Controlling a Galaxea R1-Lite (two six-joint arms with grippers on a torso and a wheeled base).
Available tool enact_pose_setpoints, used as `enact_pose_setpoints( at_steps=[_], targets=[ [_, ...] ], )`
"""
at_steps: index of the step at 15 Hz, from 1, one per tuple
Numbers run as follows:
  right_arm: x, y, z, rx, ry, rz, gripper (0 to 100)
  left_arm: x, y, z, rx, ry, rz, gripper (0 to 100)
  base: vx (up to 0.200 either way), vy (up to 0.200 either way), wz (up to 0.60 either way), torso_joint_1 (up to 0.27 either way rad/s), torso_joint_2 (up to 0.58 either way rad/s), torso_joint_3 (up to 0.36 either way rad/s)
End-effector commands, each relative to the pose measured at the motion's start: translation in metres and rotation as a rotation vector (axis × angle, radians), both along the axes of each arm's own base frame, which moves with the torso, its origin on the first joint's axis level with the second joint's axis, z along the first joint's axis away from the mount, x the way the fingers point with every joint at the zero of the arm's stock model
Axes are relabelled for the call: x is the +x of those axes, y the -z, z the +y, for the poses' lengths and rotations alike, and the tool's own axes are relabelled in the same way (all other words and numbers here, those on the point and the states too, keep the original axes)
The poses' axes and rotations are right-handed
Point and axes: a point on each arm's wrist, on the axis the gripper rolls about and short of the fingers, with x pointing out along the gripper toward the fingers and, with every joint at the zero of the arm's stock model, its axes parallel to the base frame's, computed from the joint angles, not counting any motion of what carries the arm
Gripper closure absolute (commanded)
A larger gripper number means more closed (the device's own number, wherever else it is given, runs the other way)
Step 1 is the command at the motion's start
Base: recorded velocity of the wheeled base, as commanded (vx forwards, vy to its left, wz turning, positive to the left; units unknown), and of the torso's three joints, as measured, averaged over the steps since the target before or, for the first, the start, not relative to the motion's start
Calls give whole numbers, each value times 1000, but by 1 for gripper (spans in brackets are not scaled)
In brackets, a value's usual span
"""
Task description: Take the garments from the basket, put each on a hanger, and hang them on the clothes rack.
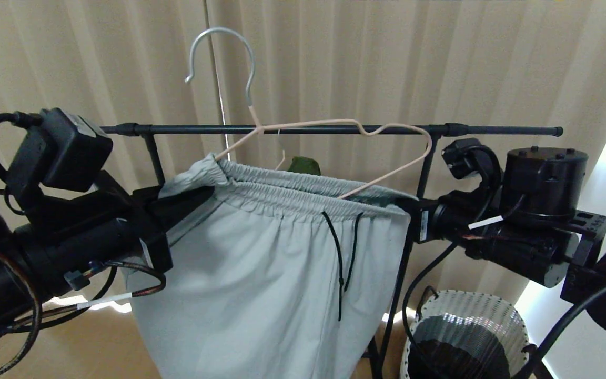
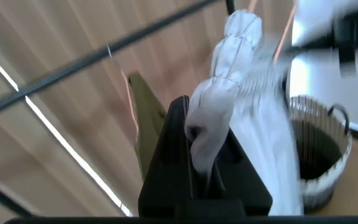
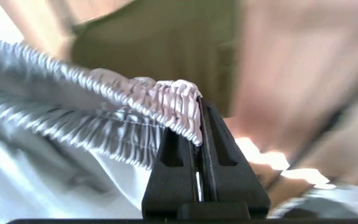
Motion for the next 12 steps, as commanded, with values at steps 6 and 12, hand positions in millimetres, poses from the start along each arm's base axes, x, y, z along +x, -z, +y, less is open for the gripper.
enact_pose_setpoints(
  at_steps=[6,12],
  targets=[
    [18,-28,-15,16,59,-87,100,-3,33,17,127,-65,54,100,0,0,0,0,0,0],
    [7,-32,-3,-48,-8,-111,0,0,42,22,190,-92,60,100,0,0,0,0,0,0]
  ],
)
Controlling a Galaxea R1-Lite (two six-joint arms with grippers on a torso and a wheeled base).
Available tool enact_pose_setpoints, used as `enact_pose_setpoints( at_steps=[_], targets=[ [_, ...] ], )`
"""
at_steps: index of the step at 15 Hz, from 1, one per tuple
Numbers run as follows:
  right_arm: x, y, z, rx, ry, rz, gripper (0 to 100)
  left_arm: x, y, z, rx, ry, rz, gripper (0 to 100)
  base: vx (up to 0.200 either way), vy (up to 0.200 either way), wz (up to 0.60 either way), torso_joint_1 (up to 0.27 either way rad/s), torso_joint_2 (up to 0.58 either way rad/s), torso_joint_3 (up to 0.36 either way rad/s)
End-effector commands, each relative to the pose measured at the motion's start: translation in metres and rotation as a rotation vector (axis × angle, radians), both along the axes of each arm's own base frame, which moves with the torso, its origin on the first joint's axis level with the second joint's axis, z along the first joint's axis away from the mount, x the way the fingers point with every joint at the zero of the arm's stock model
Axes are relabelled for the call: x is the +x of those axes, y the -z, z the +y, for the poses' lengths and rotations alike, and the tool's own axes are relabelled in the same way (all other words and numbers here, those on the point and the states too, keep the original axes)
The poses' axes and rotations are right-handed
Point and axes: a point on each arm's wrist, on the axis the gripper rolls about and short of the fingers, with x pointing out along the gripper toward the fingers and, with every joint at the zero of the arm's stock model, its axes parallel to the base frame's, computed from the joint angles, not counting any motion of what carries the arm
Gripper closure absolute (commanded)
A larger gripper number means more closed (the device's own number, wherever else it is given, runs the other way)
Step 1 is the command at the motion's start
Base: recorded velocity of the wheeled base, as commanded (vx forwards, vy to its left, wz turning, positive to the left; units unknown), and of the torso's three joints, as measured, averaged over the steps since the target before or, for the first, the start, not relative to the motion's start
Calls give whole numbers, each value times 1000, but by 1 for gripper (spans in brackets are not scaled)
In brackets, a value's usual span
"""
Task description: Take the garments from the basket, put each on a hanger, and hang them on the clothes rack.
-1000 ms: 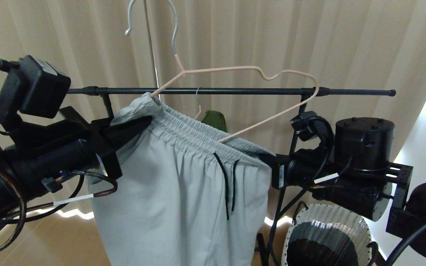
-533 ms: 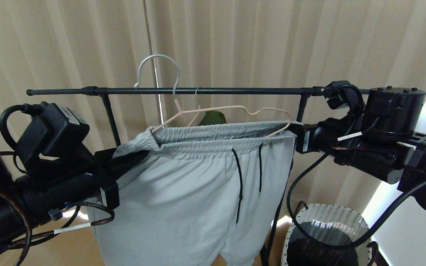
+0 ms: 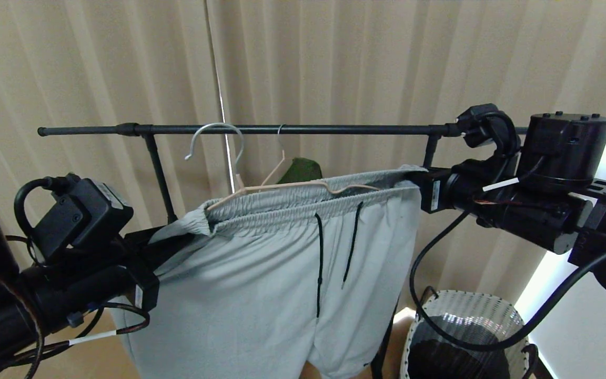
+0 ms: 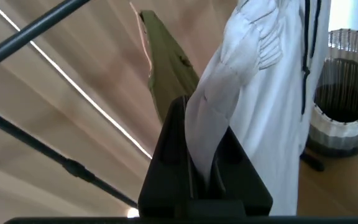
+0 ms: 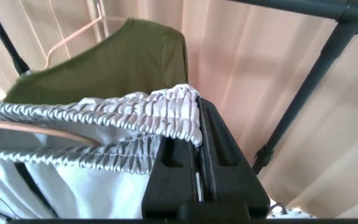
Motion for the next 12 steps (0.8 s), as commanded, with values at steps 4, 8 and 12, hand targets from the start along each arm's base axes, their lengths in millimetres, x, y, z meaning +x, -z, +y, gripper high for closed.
enact_pose_setpoints(
  at_steps=[4,8,12],
  targets=[
    [-49,11,31,-93,-187,28,0,12,0,-4,10,-53,6,100,0,0,0,0,0,0],
    [-73,19,24,-116,-308,25,0,21,-1,-5,9,-157,6,100,0,0,0,0,0,0],
    [-79,18,21,-113,-381,2,0,23,0,-5,15,-191,9,100,0,0,0,0,0,0]
  ],
)
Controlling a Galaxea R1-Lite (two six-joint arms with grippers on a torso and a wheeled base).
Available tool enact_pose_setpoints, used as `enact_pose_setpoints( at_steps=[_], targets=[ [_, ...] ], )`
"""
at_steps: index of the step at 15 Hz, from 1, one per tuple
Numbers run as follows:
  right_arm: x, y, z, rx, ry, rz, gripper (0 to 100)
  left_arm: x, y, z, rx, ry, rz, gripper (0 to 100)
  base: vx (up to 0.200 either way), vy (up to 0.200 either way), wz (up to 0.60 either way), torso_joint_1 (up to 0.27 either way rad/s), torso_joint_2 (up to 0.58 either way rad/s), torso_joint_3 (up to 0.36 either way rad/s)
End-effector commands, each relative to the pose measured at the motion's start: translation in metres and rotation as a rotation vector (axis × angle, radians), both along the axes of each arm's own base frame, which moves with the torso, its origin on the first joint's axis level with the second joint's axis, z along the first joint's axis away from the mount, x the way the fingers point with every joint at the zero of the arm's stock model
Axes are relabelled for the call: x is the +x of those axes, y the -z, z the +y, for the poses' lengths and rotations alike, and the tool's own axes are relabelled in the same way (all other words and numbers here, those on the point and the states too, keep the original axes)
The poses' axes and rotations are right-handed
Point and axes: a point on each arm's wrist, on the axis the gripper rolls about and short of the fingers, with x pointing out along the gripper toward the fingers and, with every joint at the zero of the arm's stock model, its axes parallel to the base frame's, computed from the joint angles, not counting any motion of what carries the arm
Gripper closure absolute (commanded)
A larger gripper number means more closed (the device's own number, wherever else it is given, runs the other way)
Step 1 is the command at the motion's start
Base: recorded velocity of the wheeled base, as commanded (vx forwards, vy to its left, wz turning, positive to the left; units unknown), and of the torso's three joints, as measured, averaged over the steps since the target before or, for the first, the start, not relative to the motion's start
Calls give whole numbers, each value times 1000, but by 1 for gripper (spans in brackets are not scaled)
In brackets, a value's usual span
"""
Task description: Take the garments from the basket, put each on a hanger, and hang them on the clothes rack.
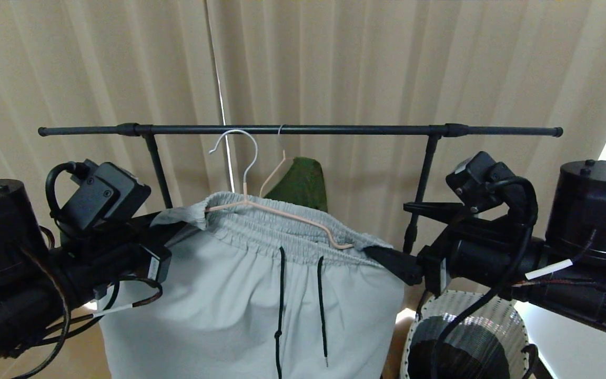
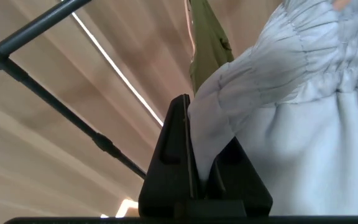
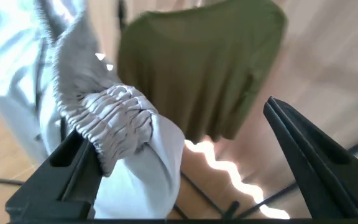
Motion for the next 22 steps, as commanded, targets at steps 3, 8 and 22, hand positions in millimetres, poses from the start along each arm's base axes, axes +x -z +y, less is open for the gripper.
enact_pose_setpoints(
  at_steps=[3,8,22],
  targets=[
    [-6,-2,2,2,-55,-11,0,1,1,-1,-11,-3,8,100,0,0,0,0,0,0],
    [-15,-5,-4,13,-98,-22,0,5,1,-2,-42,-11,21,100,0,0,0,0,0,0],
    [13,-11,24,-86,-95,-120,0,-6,-1,-31,-53,92,21,100,0,0,0,0,0,0]
  ],
)
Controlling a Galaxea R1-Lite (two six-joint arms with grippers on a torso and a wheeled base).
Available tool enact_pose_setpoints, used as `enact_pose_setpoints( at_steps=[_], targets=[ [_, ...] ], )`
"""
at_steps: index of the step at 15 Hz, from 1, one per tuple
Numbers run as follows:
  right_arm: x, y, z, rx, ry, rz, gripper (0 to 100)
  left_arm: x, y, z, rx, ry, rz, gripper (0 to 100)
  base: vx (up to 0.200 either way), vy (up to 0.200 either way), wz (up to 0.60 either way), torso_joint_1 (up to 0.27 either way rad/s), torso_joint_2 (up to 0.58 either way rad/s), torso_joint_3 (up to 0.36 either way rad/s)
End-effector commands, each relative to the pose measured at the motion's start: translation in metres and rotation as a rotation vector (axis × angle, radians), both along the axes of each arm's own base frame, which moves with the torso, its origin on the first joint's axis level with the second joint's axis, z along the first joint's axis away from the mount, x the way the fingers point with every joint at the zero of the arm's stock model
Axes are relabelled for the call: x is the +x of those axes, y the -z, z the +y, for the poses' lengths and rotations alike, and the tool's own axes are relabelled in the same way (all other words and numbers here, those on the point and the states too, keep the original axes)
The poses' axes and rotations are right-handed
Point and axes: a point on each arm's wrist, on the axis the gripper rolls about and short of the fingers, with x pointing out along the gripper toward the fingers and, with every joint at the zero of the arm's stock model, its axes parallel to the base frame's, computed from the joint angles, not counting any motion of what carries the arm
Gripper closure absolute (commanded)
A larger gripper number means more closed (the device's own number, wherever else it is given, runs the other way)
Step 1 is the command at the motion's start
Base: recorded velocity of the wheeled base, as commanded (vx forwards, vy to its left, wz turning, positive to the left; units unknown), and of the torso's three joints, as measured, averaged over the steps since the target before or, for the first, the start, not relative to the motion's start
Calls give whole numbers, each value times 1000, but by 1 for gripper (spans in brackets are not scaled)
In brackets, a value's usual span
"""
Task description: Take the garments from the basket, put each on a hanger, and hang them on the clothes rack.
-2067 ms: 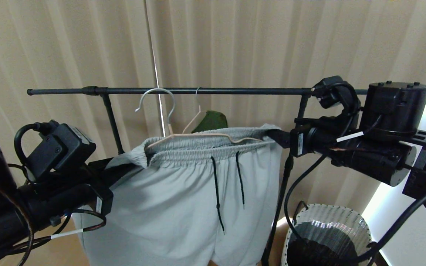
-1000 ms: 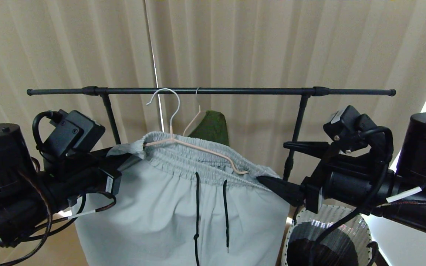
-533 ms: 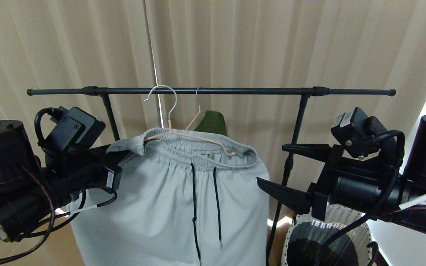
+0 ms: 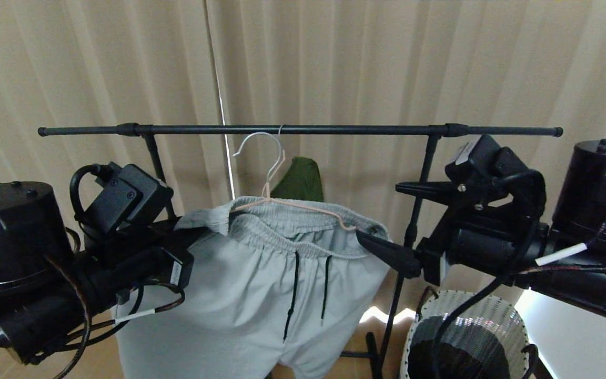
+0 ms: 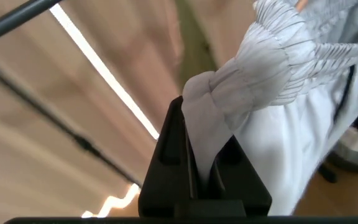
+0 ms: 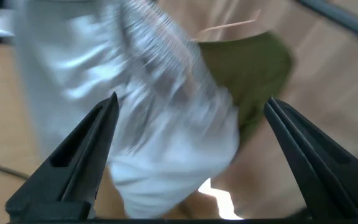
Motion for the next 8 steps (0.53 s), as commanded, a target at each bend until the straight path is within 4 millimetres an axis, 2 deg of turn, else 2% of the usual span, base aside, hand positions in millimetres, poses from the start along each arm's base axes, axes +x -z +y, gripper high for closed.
enact_pose_setpoints(
  at_steps=[1,4,8],
  targets=[
    [17,7,18,-28,24,13,0,-2,-2,-7,-2,30,-6,100,0,0,0,0,0,0],
    [29,16,34,-84,53,-7,0,-2,-3,-8,-2,34,-10,100,0,0,0,0,0,0],
    [42,17,47,-104,58,-29,0,-2,-3,-8,2,37,-12,100,0,0,0,0,0,0]
  ],
)
